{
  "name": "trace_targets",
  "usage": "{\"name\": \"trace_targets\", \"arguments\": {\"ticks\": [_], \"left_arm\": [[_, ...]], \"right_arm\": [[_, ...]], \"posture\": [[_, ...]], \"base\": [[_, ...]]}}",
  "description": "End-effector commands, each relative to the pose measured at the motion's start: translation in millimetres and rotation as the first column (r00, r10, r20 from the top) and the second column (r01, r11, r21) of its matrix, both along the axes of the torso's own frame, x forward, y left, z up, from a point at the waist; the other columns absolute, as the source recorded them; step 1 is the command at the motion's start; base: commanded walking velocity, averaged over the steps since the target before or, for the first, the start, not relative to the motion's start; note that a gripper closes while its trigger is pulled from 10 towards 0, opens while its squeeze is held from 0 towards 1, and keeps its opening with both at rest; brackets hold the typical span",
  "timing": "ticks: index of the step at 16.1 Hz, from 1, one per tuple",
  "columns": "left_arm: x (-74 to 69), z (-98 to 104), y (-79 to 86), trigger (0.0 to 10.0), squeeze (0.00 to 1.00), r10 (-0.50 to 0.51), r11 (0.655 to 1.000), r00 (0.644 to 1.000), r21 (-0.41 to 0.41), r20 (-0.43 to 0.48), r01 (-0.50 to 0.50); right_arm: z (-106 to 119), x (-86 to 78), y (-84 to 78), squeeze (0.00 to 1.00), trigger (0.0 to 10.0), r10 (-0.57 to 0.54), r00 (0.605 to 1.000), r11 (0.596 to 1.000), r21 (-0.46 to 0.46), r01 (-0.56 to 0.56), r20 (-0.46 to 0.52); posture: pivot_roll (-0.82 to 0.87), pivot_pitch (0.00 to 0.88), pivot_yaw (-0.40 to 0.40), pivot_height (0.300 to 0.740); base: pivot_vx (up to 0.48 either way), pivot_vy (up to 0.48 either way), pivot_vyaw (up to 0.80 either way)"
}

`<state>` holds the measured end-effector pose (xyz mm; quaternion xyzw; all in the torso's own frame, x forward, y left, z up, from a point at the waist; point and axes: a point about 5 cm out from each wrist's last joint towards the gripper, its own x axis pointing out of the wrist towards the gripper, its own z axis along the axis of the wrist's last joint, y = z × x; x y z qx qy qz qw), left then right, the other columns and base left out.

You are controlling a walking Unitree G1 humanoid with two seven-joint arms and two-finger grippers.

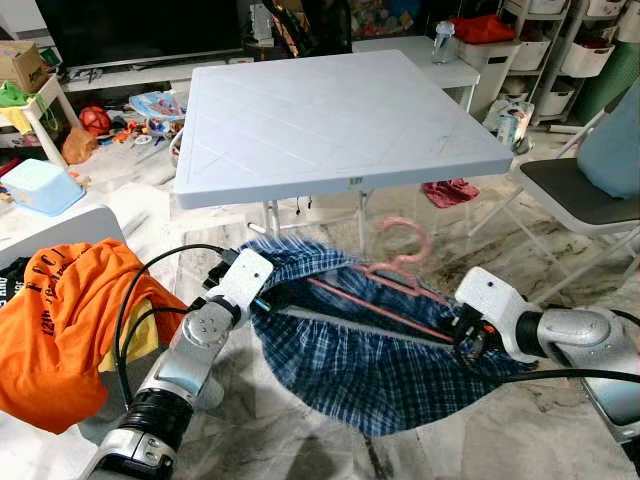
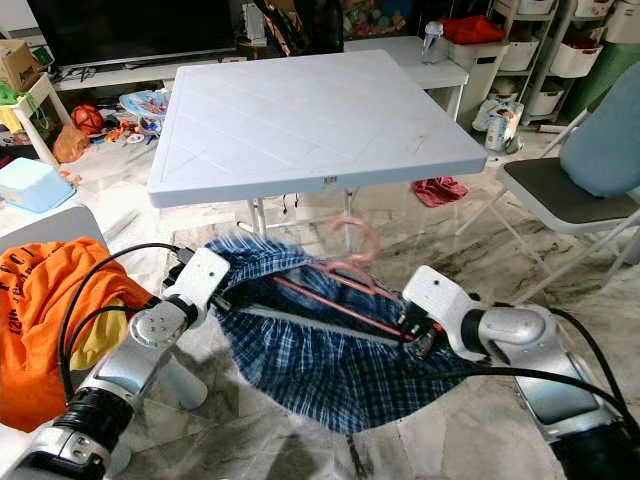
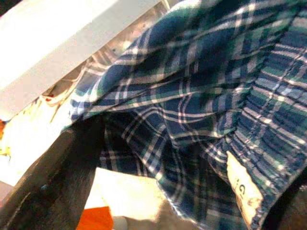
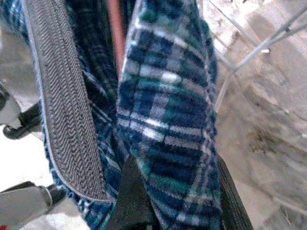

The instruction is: Hang hanger

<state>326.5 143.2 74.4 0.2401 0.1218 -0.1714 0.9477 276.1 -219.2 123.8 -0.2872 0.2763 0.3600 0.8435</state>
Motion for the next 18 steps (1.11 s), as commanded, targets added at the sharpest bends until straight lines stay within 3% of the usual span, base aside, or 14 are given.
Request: {"name": "trace_targets", "arguments": {"ticks": [1,3,4,6,10,13,18], "left_arm": [[-1.3,1,18.9,10.0,0.0,0.039,0.999,0.999,0.032,0.008,-0.039],[-2.2,3,22.4,10.0,0.0,0.04,0.999,0.999,0.025,0.007,-0.04],[-5.5,7,16.5,10.0,0.0,-0.02,1.0,1.0,0.0,-0.012,0.02],[-7.4,15,11.3,10.0,0.0,-0.077,0.997,0.997,-0.03,-0.019,0.077],[0.9,24,29.0,10.0,0.0,0.004,0.981,0.998,-0.194,-0.07,-0.017],[7.5,30,35.1,10.0,0.0,0.031,0.94,0.992,-0.333,-0.122,-0.07],[8.1,30,33.1,10.0,0.0,0.018,0.89,0.984,-0.445,-0.177,-0.096]], "right_arm": [[5,2.5,-11.3,0.0,10.0,-0.011,0.999,0.998,-0.061,0.013,0.031],[4,3.2,-17.4,0.0,10.0,-0.018,0.999,0.995,-0.101,0.022,0.04],[4,9.2,-26.2,0.0,10.0,-0.033,0.996,0.985,-0.166,0.046,0.077],[3,13.6,-40.6,0.0,10.0,0.05,0.991,0.959,-0.283,-0.013,0.124],[29,10.9,-68.8,0.0,10.0,0.074,0.98,0.976,-0.213,-0.033,0.187],[42,6.5,-85.2,0.0,10.0,0.143,0.949,0.966,-0.247,-0.073,0.279],[42,5.0,-73.6,0.0,10.0,0.164,0.92,0.982,-0.143,-0.119,0.355]], "posture": [[-0.15,0.0,0.004,0.74],[-0.15,0.0,0.004,0.74],[-0.15,0.0,0.0,0.74],[-0.14,0.0,-0.005,0.74],[-0.15,0.0,-0.002,0.74],[-0.17,0.0,0.008,0.74],[-0.16,0.0,0.018,0.74]], "base": [[0.0,0.0,0.0],[0.0,0.0,0.0],[0.0,0.0,0.0],[0.0,0.0,0.0],[0.0,0.0,0.0],[0.0,0.0,0.0],[0.0,0.0,0.0]]}}
